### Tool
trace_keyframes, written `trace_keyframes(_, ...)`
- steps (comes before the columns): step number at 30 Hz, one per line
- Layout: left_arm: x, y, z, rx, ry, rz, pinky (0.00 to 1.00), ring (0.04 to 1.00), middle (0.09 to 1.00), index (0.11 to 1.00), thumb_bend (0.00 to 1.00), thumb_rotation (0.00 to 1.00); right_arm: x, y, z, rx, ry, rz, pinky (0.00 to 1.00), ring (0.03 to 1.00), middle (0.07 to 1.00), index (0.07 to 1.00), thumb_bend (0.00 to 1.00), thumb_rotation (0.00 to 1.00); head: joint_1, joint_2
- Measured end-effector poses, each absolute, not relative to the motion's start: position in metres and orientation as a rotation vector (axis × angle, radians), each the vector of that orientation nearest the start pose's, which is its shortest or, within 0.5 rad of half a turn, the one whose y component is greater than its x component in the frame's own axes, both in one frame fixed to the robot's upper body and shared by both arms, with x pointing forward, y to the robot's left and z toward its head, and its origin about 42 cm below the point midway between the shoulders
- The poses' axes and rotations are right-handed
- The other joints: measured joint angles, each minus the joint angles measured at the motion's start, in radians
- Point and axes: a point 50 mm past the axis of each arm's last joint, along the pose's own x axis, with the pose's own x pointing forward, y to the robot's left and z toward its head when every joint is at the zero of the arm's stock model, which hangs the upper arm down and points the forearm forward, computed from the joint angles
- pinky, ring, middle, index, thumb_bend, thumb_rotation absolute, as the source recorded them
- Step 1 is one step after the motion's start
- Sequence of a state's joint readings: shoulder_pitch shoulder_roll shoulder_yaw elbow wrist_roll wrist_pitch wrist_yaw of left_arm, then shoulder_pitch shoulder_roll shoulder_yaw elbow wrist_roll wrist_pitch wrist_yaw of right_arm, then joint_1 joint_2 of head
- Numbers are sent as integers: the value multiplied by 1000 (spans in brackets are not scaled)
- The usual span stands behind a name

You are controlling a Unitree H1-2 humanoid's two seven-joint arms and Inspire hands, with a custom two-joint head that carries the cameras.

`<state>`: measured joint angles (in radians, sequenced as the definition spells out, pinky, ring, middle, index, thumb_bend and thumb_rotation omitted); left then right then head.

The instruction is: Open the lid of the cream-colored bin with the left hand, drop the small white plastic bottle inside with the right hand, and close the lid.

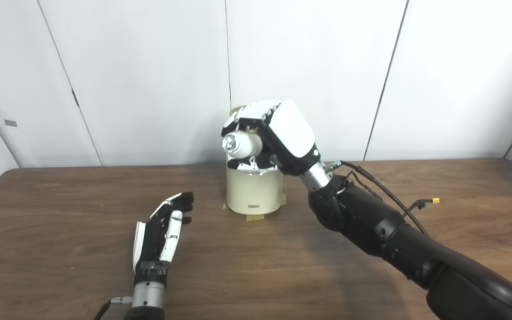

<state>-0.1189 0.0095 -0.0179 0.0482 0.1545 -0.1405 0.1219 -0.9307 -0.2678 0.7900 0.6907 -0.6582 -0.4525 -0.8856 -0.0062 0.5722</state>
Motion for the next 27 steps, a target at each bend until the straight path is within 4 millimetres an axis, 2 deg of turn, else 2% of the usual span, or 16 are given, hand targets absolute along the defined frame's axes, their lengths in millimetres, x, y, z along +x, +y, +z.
trace_keyframes(7, 320, 203, 127, 150, -221, 67, 710, 772, 778, 769, 257, 825, 482, -111, 254, -882, -1146, 139, 358, 430, 492, 494, 518, 0, 2, 0)
trace_keyframes(27, 319, 198, 128, 165, -228, 51, 701, 770, 779, 768, 276, 833, 485, -116, 252, -853, -1129, 94, 354, 424, 495, 499, 518, 0, 11, 0)
